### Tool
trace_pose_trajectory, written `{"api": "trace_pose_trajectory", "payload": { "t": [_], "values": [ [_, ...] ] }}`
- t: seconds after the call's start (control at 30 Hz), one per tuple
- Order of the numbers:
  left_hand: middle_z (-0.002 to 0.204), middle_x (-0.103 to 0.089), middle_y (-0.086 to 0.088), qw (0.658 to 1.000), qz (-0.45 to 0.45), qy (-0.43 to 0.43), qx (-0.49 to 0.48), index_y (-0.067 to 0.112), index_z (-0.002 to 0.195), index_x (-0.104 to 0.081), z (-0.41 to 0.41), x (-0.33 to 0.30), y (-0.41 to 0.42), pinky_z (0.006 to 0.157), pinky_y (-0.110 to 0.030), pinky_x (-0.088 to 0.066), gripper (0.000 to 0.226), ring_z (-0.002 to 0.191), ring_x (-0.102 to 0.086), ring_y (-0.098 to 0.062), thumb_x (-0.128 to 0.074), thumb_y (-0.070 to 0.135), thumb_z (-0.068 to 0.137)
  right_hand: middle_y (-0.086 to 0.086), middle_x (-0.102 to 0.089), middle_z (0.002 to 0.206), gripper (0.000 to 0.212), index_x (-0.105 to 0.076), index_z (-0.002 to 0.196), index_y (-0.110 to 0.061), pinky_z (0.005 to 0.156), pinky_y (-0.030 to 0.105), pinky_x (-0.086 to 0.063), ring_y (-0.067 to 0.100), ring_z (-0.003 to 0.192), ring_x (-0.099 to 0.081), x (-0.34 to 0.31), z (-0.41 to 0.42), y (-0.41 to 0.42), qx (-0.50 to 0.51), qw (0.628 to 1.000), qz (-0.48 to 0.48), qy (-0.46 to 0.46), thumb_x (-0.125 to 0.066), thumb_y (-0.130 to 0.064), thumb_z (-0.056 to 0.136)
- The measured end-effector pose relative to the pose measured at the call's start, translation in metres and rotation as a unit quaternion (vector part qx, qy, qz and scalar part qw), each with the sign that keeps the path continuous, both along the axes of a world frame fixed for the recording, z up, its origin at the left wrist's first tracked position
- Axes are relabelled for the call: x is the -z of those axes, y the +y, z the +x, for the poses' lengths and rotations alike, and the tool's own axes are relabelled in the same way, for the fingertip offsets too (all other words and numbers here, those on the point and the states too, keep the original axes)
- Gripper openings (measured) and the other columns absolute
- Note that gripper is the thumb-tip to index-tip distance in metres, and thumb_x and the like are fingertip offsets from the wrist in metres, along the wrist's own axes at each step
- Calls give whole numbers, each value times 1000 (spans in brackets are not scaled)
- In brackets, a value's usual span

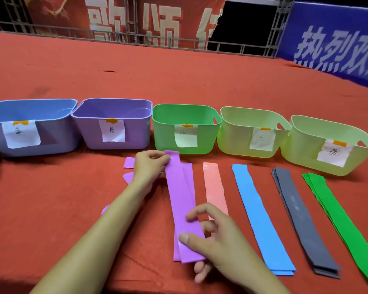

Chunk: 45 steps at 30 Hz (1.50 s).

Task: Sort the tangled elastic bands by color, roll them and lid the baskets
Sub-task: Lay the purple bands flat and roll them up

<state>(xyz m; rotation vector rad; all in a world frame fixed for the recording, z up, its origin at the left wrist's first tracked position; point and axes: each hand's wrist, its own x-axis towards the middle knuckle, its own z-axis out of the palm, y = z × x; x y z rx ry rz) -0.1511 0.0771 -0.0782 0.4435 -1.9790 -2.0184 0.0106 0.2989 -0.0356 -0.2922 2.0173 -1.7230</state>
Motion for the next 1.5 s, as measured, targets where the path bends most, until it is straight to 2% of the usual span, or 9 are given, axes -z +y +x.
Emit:
{"api": "trace_pose_trajectory", "payload": {
  "t": [0.1, 0.23, 0.37, 0.5, 0.6, 0.83, 1.07, 1.27, 1.5],
  "values": [
    [75, -75, -6, 996, -88, -9, 28, 17, 80, -79, -13, 9, 4, 56, -30, -57, 17, 60, -61, -17, -77, 6, 92, 8, -67, 70, 19, -65, 105, -7, 60, 41, -65, 28, 57, -73, 2, 3, 4, 14, 999, 45, 15, -79, -14, 94],
    [64, -70, -4, 988, -151, 2, 40, 16, 79, -81, -31, 9, 12, 55, -37, -61, 14, 49, -59, -18, -79, 18, 93, 9, -69, 84, 10, -75, 104, -20, 69, 36, -62, 21, 63, -76, 6, 3, 6, 23, 996, 84, 24, -74, -14, 96],
    [61, -72, 6, 980, -196, 12, 29, 20, 74, -82, -44, 20, 12, 56, -34, -55, 16, 51, -58, -13, -83, 23, 90, 2, -64, 75, 16, -77, 104, -27, 80, 36, -62, 17, 74, -78, 10, -3, 6, 18, 995, 98, 24, -70, -14, 96],
    [67, -76, 10, 975, -217, 11, 49, 22, 80, -84, -50, 31, 2, 69, -45, -63, 8, 58, -61, -7, -86, 25, 87, -6, -59, 69, 17, -79, 103, -32, 62, 14, -44, 1, 62, -55, 8, -8, 10, 11, 991, 121, 52, -68, -20, 98],
    [67, -76, 9, 972, -227, 17, 54, 21, 80, -84, -51, 31, 0, 70, -47, -63, 10, 59, -63, -9, -87, 28, 86, -7, -58, 68, 16, -79, 104, -30, 56, 9, -38, -2, 56, -48, 4, -8, 9, 12, 992, 120, 40, -68, -20, 99],
    [69, -77, 10, 960, -274, 27, 43, 21, 76, -83, -48, 30, 5, 60, -23, -49, 16, 59, -66, -4, -87, 32, 86, -9, -61, 60, 17, -76, 107, -25, 59, 10, -42, 0, 58, -56, -2, -6, 8, 21, 991, 125, 34, -68, -15, 97],
    [66, -75, 7, 947, -317, 16, 41, 23, 73, -78, -48, 31, 9, 62, -32, -55, 22, 56, -69, -17, -85, 39, 86, -2, -74, 69, 13, -72, 108, -25, 56, 27, -54, 14, 50, -63, 2, -2, 3, -6, 982, 180, 48, -69, -20, 96],
    [53, -68, 4, 964, -256, 43, 56, 20, 73, -76, -46, 28, 9, 60, -34, -55, 28, 42, -63, -18, -83, 41, 92, 1, -77, 76, 13, -69, 106, -29, 59, 31, -59, 24, 54, -72, -1, 0, 4, -21, 977, 208, 50, -68, -21, 96],
    [70, -76, 15, 944, -326, -3, 39, 32, 77, -78, -44, 31, 15, 68, -38, -61, 27, 60, -73, -12, -79, 57, 87, -15, -76, 81, 17, -71, 104, -35, 87, 31, -58, -3, 75, -67, 15, -4, 1, -8, 958, 276, 78, -73, -36, 87]
  ]
}}
